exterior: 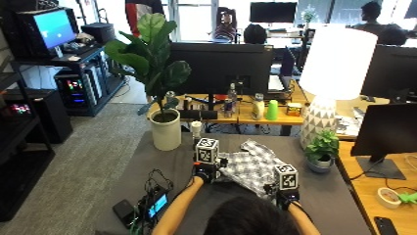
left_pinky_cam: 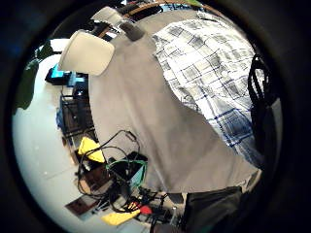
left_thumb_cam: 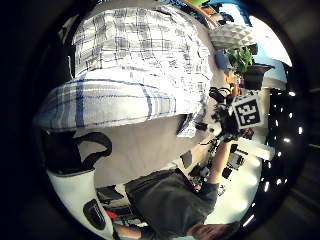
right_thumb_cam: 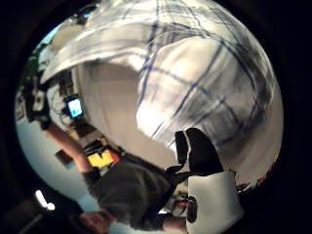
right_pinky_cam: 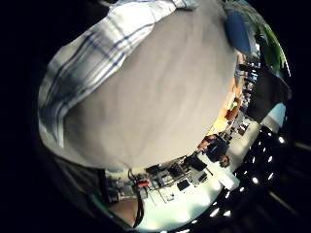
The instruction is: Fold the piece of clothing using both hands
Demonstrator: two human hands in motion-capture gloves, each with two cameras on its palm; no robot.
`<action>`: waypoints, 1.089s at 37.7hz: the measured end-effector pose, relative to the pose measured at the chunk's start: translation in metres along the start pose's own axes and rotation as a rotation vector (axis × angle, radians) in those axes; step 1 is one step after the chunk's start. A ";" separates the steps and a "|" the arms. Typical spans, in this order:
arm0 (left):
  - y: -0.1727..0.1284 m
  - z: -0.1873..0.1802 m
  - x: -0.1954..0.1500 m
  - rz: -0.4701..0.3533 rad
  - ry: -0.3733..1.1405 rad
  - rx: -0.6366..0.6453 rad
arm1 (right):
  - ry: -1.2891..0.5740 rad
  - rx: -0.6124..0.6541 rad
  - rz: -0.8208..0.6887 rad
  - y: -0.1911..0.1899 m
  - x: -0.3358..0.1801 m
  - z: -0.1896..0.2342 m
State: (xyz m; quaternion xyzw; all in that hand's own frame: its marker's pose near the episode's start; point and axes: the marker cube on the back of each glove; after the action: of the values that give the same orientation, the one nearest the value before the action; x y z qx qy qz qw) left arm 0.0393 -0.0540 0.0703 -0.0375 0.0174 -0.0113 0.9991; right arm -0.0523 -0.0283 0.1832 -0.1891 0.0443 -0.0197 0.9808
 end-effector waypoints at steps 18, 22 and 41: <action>0.038 0.062 -0.019 0.252 -0.035 -0.343 | -0.049 0.028 -0.190 0.014 -0.005 -0.015; 0.053 0.053 -0.024 0.303 -0.020 -0.375 | -0.042 -0.061 -0.260 0.050 -0.016 -0.043; -0.037 -0.008 -0.046 -0.136 -0.151 -0.230 | 0.296 0.390 0.182 -0.037 -0.039 -0.181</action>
State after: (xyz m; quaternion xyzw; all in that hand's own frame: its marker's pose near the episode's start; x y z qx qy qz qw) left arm -0.0074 -0.0905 0.0663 -0.1535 -0.0594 -0.0743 0.9836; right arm -0.1095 -0.1278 0.0325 0.0133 0.1993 0.0330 0.9793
